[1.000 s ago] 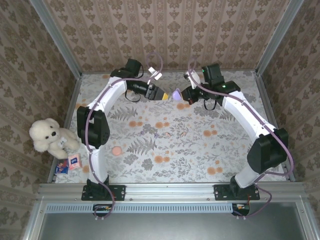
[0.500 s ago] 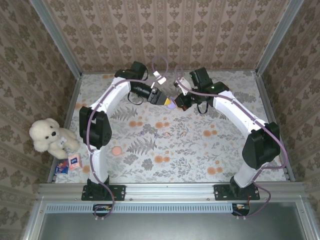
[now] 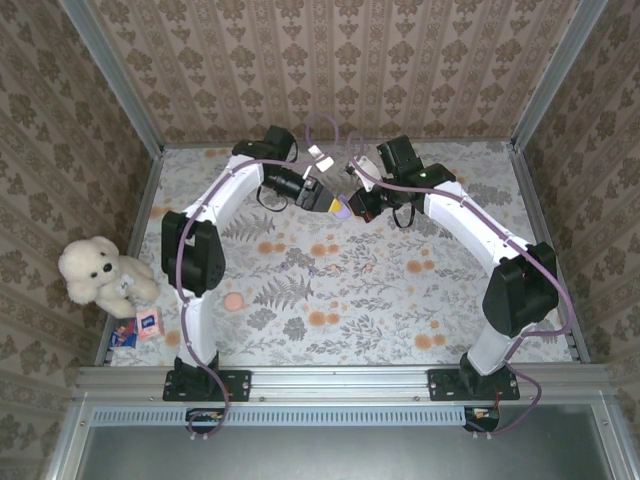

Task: Insert the wireless bluetooth earbuds into the charging case

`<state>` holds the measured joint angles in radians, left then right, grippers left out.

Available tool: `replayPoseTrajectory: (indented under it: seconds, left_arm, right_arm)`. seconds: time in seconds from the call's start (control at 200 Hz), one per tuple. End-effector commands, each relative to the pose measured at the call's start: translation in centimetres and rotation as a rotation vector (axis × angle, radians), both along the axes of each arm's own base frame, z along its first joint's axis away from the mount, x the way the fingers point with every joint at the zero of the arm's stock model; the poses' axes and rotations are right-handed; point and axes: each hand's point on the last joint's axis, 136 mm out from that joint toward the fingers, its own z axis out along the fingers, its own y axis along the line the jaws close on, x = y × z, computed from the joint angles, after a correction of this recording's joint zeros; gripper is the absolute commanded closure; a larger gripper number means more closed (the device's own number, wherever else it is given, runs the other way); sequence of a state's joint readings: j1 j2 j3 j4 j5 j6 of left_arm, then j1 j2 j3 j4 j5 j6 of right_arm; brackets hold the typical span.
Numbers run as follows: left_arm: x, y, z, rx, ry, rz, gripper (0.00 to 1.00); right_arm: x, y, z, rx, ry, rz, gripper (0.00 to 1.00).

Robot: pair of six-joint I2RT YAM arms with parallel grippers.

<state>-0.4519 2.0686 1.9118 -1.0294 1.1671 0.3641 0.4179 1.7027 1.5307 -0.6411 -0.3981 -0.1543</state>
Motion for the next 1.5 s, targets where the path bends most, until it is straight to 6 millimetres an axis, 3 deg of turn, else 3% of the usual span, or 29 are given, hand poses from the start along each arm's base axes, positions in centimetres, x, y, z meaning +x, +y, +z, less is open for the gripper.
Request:
replayPoseTrajectory:
  seconds: [0.0,0.28,0.465,0.7,0.805,0.905,1.03,1.27,1.37,1.495]
  left_arm:
    - [-1.7,-1.0,-0.3,-0.026,0.032,-0.059,0.44]
    - [-1.4,-1.3,-0.7,-0.026,0.033,-0.058,0.47]
    - [-1.3,-1.4,-0.9,-0.032,0.036,-0.057,0.65]
    - [-1.0,-1.0,-1.0,-0.037,0.039,-0.044,0.81]
    - [-0.7,-0.8,-0.7,-0.048,0.024,-0.028,0.88]
    - [-0.1,-0.2,-0.5,-0.064,0.004,0.008,0.91]
    - [1.8,1.4,0.0,-0.079,-0.056,0.107,1.00]
    - [3.3,2.5,1.0,-0.054,-0.205,0.258,1.00]
    - [3.8,3.0,1.6,-0.052,-0.286,0.331,1.00]
    - [4.7,4.1,2.3,-0.045,-0.376,0.455,1.00]
  right_arm:
    - [0.3,0.5,0.7,0.003,-0.011,0.006,1.00]
    - [0.5,0.6,0.8,0.003,-0.009,0.006,1.00]
    - [0.5,0.6,0.5,0.000,-0.004,0.005,1.00]
    - [0.6,0.5,0.5,-0.004,-0.004,0.000,1.00]
    - [0.7,0.2,0.7,0.015,-0.007,-0.027,0.83]
    - [0.8,-0.7,2.0,0.081,-0.015,-0.083,0.55]
    - [-0.1,-2.4,2.4,0.103,0.007,-0.176,0.40]
    - [-2.6,-5.3,-1.7,0.098,0.189,-0.468,0.37]
    - [-4.1,-4.9,-3.6,0.119,0.267,-0.546,0.36]
    - [-5.1,-2.3,-5.0,0.116,0.312,-0.561,0.36]
